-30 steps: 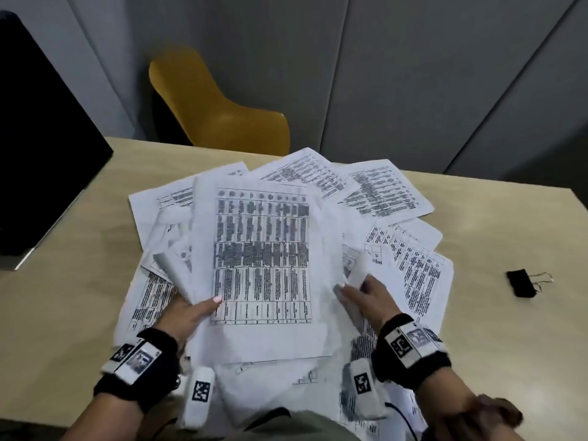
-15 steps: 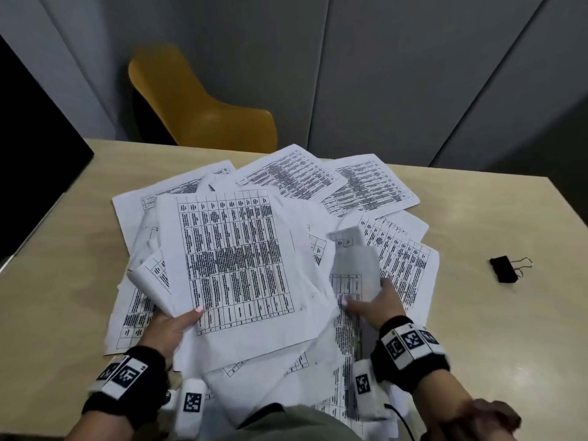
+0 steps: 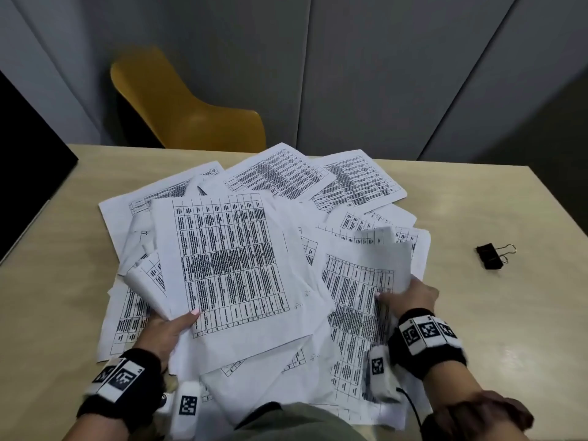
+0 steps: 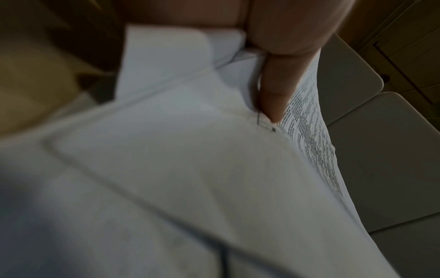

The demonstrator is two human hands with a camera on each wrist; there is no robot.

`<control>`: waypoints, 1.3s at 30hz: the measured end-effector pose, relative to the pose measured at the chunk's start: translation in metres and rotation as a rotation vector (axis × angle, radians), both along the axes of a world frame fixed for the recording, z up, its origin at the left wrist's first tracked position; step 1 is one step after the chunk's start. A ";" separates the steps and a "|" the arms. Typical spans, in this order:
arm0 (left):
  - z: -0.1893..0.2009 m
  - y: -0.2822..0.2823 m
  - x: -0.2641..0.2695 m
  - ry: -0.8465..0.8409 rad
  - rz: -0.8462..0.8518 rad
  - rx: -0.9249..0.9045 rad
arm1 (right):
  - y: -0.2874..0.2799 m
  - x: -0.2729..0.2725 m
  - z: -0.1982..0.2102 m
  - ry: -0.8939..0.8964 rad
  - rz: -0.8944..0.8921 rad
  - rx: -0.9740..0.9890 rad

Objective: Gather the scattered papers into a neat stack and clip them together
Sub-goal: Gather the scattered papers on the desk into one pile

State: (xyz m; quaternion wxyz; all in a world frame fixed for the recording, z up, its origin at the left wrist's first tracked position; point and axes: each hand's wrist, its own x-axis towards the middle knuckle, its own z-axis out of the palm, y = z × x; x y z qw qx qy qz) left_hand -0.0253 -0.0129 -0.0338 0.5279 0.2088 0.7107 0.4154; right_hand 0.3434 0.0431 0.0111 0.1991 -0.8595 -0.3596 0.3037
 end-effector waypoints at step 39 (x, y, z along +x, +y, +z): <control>-0.016 0.007 -0.008 0.127 -0.005 -0.013 | -0.010 -0.077 0.001 0.562 -0.206 0.482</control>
